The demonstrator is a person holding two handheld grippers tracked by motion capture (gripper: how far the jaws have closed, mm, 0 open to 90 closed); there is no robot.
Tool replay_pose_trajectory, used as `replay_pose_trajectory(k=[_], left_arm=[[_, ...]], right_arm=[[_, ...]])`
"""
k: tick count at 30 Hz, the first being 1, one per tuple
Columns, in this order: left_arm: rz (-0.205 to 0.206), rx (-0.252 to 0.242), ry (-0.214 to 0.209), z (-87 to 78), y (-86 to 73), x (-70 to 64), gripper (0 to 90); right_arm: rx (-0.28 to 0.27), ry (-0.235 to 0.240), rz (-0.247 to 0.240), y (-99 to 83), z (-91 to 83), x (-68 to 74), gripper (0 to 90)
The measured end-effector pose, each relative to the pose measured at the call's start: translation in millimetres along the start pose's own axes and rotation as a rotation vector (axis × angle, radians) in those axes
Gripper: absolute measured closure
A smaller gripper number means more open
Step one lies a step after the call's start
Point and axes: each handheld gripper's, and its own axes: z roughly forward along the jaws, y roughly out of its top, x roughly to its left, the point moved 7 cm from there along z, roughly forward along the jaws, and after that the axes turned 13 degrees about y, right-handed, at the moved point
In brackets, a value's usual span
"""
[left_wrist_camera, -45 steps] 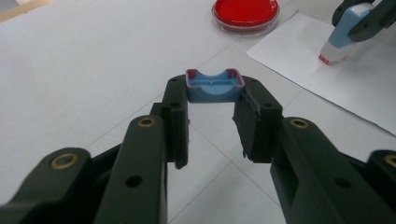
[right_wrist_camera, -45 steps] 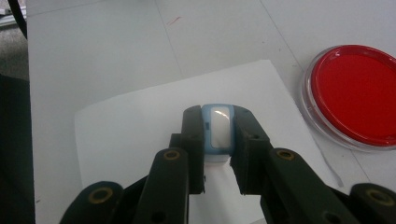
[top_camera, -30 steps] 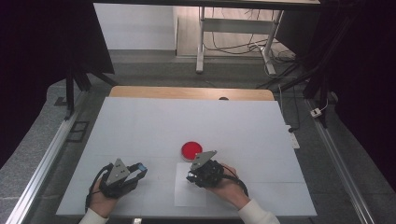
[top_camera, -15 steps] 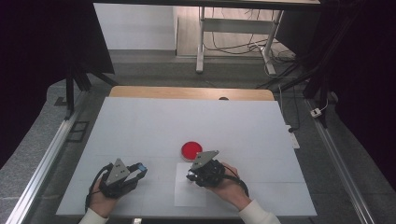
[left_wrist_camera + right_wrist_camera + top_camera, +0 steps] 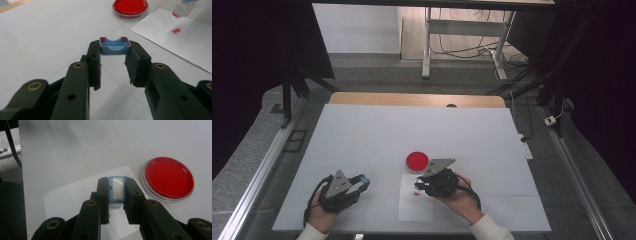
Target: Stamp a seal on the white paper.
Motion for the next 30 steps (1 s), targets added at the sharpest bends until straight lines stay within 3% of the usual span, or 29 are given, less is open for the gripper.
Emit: replay_pose_trajectory(k=[6,13,17,25,30], left_arm=[[0.004,0.001,-0.002,0.3,-0.1,-0.4,65.9],[0.004,0.002,-0.005,0.3,-0.1,-1.0,65.9],[0.005,0.003,-0.006,0.5,-0.1,-1.2,65.8],[0.005,0.004,-0.003,0.9,-0.6,-0.1,65.8],[0.006,0.004,-0.004,1.0,-0.5,-0.7,65.8]], right_arm=[[-0.086,-0.006,0.047,3.5,-13.5,-2.4,75.0],[-0.159,-0.028,0.065,5.9,-28.6,-7.3,75.0],[-0.237,-0.045,0.1,7.2,-41.4,-13.5,75.0],[-0.304,-0.069,0.125,8.8,-57.3,-19.4,75.0],[-0.315,-0.067,0.128,9.2,-60.4,-20.0,75.0]])
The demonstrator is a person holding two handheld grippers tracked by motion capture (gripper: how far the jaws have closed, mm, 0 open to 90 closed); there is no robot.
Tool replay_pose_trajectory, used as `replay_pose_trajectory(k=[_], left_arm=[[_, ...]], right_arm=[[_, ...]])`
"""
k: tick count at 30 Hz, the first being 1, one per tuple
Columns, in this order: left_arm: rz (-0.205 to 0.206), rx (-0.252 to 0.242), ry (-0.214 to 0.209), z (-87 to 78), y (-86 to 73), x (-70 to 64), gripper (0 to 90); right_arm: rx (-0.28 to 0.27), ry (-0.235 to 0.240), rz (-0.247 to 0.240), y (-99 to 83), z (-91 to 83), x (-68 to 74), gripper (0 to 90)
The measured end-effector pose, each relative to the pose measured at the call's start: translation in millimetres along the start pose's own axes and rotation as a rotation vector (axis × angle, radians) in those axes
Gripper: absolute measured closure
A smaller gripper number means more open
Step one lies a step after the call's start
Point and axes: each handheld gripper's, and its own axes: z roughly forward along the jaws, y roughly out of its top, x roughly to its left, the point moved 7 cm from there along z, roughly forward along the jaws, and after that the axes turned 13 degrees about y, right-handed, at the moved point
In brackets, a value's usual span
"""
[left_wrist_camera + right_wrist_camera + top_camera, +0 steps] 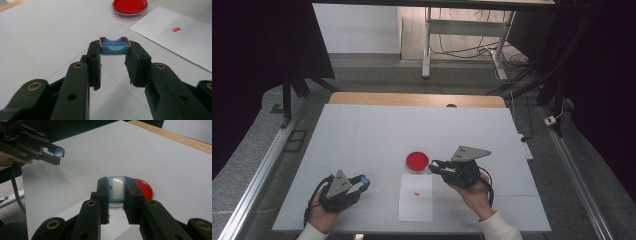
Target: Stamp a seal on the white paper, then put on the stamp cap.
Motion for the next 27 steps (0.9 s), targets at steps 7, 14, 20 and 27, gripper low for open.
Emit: replay_pose_trajectory(k=[7,14,20,27], left_arm=[[-0.002,0.0,0.002,0.5,0.1,0.2,65.8],[0.003,0.0,-0.001,0.6,0.4,-1.2,65.8],[0.006,-0.004,-0.001,0.9,2.1,-2.1,65.8],[0.013,-0.01,-0.009,4.7,7.5,-6.3,65.8]], right_arm=[[-0.002,0.002,0.004,0.1,-0.3,-0.3,75.0],[-0.002,0.0,-0.003,0.5,-0.5,0.0,75.0],[-0.005,-0.001,-0.003,0.7,-1.1,0.0,75.0],[-0.002,0.002,-0.003,0.2,1.2,1.2,75.0]])
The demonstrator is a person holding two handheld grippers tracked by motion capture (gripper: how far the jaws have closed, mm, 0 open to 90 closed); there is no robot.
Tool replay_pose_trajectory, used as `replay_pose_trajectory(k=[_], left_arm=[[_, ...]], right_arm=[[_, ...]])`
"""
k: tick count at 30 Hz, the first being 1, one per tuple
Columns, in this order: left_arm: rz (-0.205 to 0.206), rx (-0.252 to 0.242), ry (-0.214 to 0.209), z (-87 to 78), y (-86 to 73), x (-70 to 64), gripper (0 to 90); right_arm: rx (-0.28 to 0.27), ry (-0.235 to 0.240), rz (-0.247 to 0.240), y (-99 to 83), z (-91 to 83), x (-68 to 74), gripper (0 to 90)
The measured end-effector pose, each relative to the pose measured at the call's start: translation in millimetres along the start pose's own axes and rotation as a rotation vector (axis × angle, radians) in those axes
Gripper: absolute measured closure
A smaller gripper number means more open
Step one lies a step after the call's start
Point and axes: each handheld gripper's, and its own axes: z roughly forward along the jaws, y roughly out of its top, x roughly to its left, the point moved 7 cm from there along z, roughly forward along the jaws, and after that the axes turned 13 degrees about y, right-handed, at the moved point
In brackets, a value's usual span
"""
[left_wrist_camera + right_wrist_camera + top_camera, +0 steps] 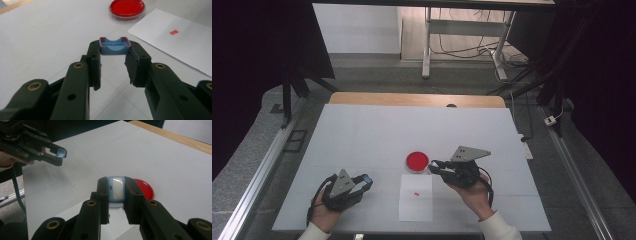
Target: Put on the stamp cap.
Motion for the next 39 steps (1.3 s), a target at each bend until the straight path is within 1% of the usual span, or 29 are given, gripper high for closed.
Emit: replay_pose_trajectory(k=[3,7,13,18,20,21,23,30,39], left_arm=[[0.015,-0.007,-0.008,2.3,5.1,-5.3,65.8],[0.027,-0.006,-0.018,5.4,7.7,-10.0,65.8],[0.031,-0.008,-0.022,6.9,10.2,-12.9,65.8],[0.036,-0.013,-0.022,9.4,14.4,-15.2,65.8],[0.042,-0.013,-0.029,11.8,17.2,-18.1,65.8],[0.055,-0.012,-0.032,12.8,18.8,-19.0,65.8],[0.059,-0.014,-0.038,14.7,22.0,-22.2,65.8],[0.092,-0.019,-0.055,20.0,31.0,-32.5,65.8],[0.108,-0.025,-0.074,29.1,43.2,-43.8,65.8]], right_arm=[[0.005,0.001,0.001,-0.6,0.7,0.3,75.0],[0.003,0.001,-0.001,-0.6,0.6,0.4,75.0],[-0.004,0.003,0.002,-0.1,0.1,0.6,75.0],[0.004,0.002,-0.002,-0.6,1.4,1.2,75.0],[0.004,0.005,-0.001,-0.7,2.2,1.9,75.0],[0.003,0.007,-0.001,-0.6,2.6,2.1,75.0],[0.001,0.007,0.0,-0.3,2.6,2.5,75.0],[-0.009,0.002,0.005,0.3,1.5,2.5,75.0],[-0.006,0.0,0.007,-0.8,2.0,1.1,75.0]])
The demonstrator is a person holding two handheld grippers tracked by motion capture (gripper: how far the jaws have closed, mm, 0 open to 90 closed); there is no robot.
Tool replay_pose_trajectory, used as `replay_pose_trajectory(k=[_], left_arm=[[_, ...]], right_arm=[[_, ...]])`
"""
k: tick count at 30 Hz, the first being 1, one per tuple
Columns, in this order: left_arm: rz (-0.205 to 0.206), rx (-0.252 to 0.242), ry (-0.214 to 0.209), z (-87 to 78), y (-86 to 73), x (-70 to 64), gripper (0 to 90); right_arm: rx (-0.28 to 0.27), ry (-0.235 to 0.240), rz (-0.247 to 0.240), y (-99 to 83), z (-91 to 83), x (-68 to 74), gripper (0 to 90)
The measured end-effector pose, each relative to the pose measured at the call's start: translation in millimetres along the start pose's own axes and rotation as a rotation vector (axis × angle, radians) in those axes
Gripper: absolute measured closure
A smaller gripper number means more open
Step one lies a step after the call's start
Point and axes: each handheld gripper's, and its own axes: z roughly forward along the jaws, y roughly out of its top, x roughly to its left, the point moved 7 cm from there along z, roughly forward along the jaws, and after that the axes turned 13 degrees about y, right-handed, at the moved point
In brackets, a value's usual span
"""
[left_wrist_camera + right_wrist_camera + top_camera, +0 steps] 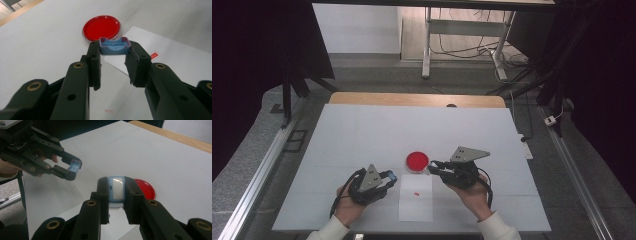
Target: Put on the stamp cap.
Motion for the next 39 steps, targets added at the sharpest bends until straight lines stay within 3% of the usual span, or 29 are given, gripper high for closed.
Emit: replay_pose_trajectory(k=[15,32,39], left_arm=[[0.021,-0.003,-0.02,19.4,18.1,-17.2,65.8],[0.034,-0.004,-0.029,34.7,26.6,-29.4,65.8],[0.045,-0.003,-0.044,42.3,31.5,-40.5,65.8]], right_arm=[[-0.008,-0.002,0.007,0.8,-1.3,-0.1,75.0],[-0.018,-0.007,0.02,-0.1,-1.1,-1.6,75.0],[-0.017,-0.009,0.023,-0.5,-1.3,-1.1,75.0]])
